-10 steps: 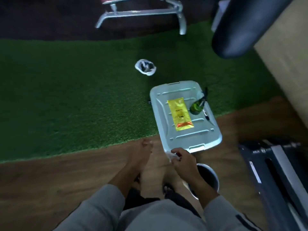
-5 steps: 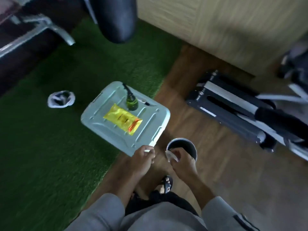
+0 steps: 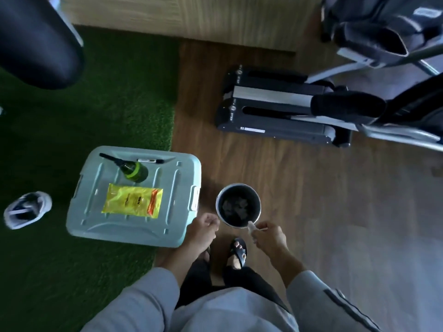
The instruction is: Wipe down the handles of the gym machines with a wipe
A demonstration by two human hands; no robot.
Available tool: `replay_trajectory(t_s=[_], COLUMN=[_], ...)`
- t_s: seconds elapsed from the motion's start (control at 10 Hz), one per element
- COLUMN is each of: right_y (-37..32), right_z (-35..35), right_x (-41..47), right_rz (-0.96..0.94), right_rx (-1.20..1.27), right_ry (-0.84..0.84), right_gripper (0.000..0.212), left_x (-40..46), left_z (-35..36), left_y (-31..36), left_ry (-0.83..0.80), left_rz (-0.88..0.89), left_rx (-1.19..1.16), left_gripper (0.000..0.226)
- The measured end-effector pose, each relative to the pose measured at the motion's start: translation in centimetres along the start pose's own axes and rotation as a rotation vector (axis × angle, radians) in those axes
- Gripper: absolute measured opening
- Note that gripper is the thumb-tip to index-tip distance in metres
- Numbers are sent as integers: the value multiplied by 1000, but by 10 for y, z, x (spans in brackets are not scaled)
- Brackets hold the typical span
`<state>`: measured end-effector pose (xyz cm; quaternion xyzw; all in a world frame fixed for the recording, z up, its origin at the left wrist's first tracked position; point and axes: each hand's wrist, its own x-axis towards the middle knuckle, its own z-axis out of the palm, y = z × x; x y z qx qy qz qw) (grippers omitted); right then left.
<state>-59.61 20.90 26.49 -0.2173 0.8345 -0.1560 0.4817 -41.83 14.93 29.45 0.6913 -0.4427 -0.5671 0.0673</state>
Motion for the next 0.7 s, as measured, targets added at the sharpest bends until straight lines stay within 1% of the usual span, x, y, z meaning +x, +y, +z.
replay_trajectory(t_s=[0.1, 0.2, 0.3, 0.4, 0.5, 0.6, 0.7], right_y=[-13, -25, -33, -33, -25, -10, 6], right_z=[1, 3, 3, 0, -7, -10, -6], right_x=[6, 13, 21, 24, 22, 14, -4], right_rz=[29, 11, 4, 21, 65, 113, 137], right_rx=[70, 134, 149, 114, 38, 32, -157], right_ry=[35, 111, 131, 131, 140, 109, -43], right_gripper=[31, 31, 45, 55, 51, 33, 11], left_x=[12, 25, 36, 41, 38, 38, 35], left_z=[-4, -9, -11, -11, -12, -14, -20], left_y=[13, 18, 26, 30, 33, 29, 21], left_ry=[-47, -90, -96, -94, -109, -125, -106], left_rz=[16, 5, 12, 26, 42, 67, 70], left_rx=[33, 81, 61, 37, 32, 28, 124], left_gripper=[7, 10, 14, 10, 15, 15, 13])
